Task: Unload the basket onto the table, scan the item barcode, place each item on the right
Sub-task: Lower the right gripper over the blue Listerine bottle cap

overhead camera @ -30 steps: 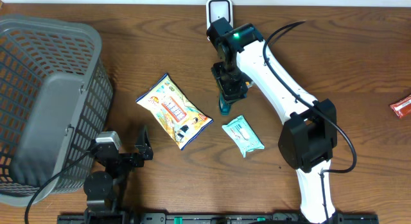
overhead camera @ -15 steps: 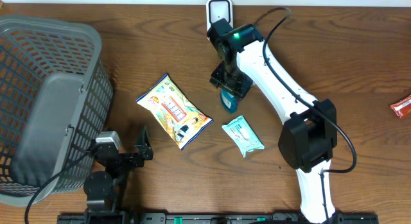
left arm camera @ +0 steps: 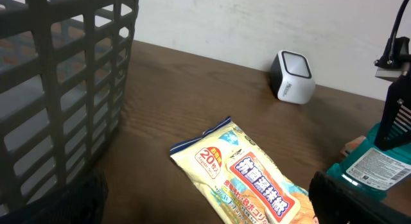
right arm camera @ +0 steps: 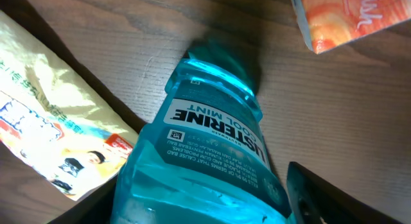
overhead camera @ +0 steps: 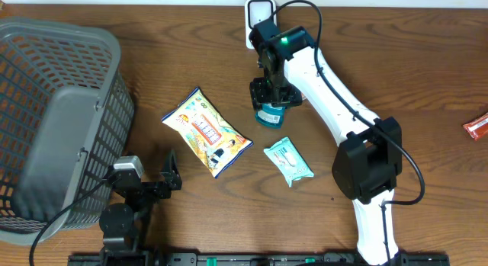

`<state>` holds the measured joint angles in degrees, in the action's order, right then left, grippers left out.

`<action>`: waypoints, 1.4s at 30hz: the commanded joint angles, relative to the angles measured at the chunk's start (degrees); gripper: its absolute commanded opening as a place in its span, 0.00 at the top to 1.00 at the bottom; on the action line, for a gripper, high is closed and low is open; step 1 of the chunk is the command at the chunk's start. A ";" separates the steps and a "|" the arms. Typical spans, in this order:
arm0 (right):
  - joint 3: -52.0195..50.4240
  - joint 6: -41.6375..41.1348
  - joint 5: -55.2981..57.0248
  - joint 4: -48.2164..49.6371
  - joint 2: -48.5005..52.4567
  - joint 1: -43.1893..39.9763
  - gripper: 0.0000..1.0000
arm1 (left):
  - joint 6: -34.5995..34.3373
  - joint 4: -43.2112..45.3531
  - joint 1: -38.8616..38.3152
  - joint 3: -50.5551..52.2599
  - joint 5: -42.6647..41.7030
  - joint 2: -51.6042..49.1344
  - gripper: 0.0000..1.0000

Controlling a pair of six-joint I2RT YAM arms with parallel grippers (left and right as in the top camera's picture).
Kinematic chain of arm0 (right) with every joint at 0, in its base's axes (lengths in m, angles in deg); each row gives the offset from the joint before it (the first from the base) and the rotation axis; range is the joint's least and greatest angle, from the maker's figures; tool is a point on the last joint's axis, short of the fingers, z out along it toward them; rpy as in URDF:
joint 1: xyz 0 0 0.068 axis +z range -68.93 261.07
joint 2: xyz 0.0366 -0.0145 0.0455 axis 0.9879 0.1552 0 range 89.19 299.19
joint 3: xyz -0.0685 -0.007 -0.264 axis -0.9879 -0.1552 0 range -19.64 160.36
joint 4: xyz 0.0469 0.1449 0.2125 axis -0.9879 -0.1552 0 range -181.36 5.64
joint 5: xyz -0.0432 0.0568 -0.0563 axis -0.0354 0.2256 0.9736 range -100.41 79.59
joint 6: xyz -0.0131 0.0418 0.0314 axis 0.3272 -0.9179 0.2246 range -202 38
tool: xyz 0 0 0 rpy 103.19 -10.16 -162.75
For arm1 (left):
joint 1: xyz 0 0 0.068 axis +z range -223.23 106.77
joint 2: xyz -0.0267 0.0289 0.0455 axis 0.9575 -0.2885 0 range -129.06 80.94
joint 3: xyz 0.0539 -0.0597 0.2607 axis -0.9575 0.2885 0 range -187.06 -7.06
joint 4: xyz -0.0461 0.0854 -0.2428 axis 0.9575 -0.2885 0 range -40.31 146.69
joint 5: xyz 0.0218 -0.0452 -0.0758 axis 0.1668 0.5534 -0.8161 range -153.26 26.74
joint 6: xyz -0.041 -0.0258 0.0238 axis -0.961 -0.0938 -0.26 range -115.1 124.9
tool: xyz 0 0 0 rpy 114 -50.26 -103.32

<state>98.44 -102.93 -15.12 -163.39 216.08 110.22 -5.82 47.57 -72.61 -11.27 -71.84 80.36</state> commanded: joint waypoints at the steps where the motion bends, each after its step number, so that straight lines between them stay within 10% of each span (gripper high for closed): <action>1: 2.01 3.15 -0.85 -0.61 0.02 -0.33 0.20 | -0.52 -1.38 -0.22 0.61 0.28 0.35 0.00; 9: 13.03 3.91 -6.19 -9.33 0.02 -0.44 0.01 | -0.55 -1.38 -0.22 0.61 0.31 0.35 0.00; 17: 20.24 23.52 -1.25 -16.68 0.02 -0.44 0.01 | -0.55 -1.38 -0.22 0.61 0.31 0.35 0.00; 23: 17.86 34.75 1.42 -15.67 0.02 -0.61 0.01 | -0.55 -1.38 -0.22 0.61 0.31 0.35 0.00; 42: 1.38 35.30 1.03 0.63 0.09 -0.92 0.01 | -0.55 -1.38 -0.22 0.61 0.31 0.35 0.00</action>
<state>100.45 -68.48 -14.01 -163.15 216.24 109.74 -5.82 47.57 -72.61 -11.27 -71.87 80.36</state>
